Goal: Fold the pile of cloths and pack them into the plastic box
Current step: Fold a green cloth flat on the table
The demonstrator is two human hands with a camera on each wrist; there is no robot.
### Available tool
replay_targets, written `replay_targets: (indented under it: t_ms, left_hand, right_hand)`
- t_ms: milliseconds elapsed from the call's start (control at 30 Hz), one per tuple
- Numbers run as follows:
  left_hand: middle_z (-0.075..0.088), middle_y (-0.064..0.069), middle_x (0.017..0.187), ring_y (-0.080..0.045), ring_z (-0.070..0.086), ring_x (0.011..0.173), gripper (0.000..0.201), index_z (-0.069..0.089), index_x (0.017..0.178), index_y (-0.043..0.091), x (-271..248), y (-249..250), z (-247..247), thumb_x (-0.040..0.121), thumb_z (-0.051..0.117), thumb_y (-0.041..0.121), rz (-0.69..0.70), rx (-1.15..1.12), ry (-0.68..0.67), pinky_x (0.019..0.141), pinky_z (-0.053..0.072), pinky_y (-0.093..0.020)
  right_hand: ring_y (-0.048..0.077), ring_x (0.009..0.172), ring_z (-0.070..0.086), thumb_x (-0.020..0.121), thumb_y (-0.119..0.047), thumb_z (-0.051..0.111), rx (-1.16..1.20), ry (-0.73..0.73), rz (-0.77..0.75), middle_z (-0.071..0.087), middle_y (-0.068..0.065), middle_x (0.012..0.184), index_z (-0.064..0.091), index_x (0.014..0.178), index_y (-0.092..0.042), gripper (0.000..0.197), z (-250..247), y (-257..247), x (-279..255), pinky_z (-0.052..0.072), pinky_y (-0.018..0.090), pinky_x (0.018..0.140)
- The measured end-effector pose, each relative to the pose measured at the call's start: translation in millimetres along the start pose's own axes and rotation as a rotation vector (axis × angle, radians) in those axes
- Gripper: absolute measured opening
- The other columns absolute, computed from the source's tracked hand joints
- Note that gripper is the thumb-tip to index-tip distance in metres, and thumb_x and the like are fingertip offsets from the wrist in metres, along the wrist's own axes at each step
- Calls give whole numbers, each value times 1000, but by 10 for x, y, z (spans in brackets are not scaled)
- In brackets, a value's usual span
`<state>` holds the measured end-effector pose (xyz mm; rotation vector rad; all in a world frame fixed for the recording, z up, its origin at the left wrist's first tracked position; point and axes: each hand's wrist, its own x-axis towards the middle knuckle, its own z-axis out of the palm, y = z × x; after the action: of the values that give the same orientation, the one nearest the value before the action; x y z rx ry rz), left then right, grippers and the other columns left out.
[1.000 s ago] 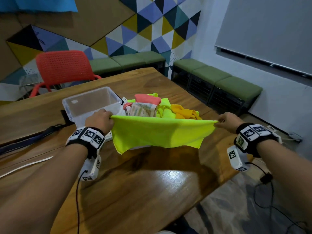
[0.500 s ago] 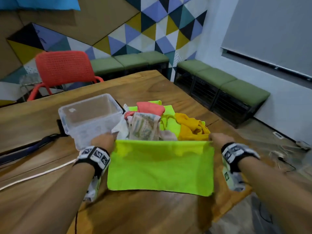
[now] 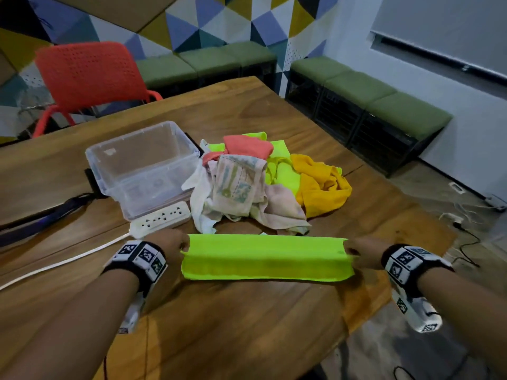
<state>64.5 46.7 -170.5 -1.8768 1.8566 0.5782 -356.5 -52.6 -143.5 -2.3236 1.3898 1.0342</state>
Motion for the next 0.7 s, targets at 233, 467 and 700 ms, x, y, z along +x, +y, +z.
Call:
replay_targets:
  t_ms: [233, 467, 700]
  left_hand:
    - [57, 2, 120, -18, 55, 111, 24, 61, 107, 24, -124, 138, 210, 84, 54, 21, -42, 27, 76, 87, 44, -26]
    - [57, 3, 120, -18, 55, 112, 24, 61, 108, 25, -198, 175, 341, 85, 52, 22, -47, 60, 108, 88, 45, -27]
    - [58, -3, 121, -24, 56, 111, 28, 65, 109, 22, -141, 519, 64, 92, 43, 28, -109, -34, 253, 90, 47, -32]
  right_hand:
    - [21, 81, 43, 91, -16, 44, -72, 22, 42, 51, 4, 89, 33, 85, -18, 12, 276, -133, -26, 36, 29, 62]
    - [20, 95, 46, 94, -14, 40, -48, 15, 26, 50, 6, 118, 42, 112, -17, 19, 391, -259, -167, 36, 30, 77]
    - [22, 83, 46, 95, -20, 38, 15, 254, 52, 50, 3, 81, 45, 82, -17, 15, 77, -397, -110, 40, 32, 72]
